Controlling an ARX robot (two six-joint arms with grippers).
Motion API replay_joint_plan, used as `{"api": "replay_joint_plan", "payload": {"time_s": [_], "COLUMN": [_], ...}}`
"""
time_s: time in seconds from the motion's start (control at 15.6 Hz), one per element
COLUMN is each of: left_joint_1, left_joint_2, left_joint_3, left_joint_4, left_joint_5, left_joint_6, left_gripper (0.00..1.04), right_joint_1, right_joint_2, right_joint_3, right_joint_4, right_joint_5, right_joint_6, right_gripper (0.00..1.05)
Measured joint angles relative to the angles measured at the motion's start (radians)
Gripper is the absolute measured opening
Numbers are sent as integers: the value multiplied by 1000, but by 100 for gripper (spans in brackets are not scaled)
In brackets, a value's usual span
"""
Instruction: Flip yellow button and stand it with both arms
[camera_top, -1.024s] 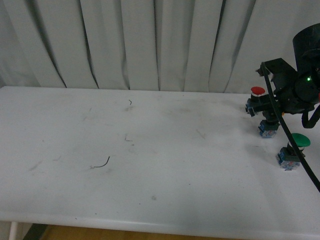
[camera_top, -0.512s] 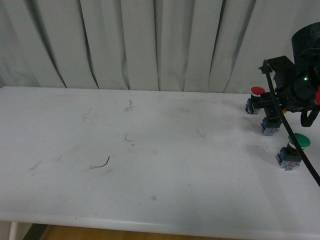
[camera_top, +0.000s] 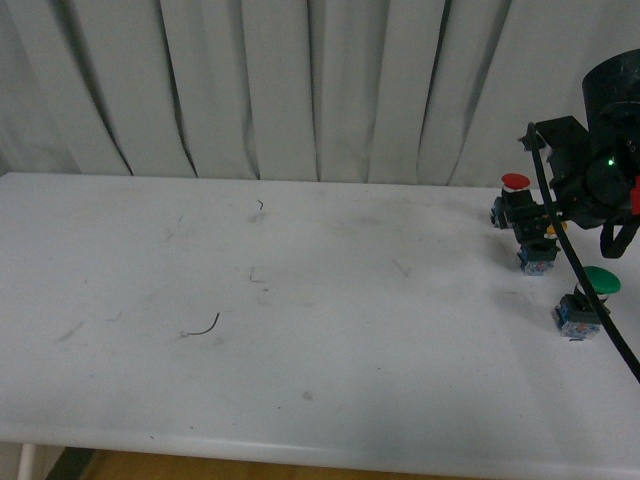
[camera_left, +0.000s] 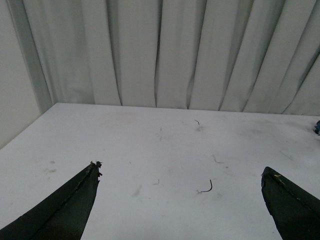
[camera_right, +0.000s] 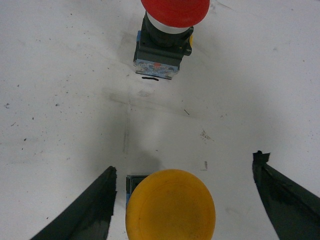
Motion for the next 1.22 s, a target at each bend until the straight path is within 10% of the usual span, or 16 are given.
{"api": "replay_joint_plan", "payload": {"time_s": [0.13,0.9,1.02,1.22], "left_joint_1": [0,0,0,0], "left_joint_2": [0,0,0,0], "left_joint_3": [0,0,0,0], "left_joint_4": [0,0,0,0], "left_joint_5": [0,0,1,0], "left_joint_6": [0,0,0,0], "left_gripper": [98,98,98,98], "right_joint_1": [0,-36,69,211], "right_joint_2": [0,-547,-838,-1326], "right_joint_3": [0,-431,-729,-1180], "right_joint_4": [2,453,682,625], "right_joint_5": [-1,-298,-121,71], "right_joint_6": [4,150,164,159], "right_gripper": [100,98,81,45]}}
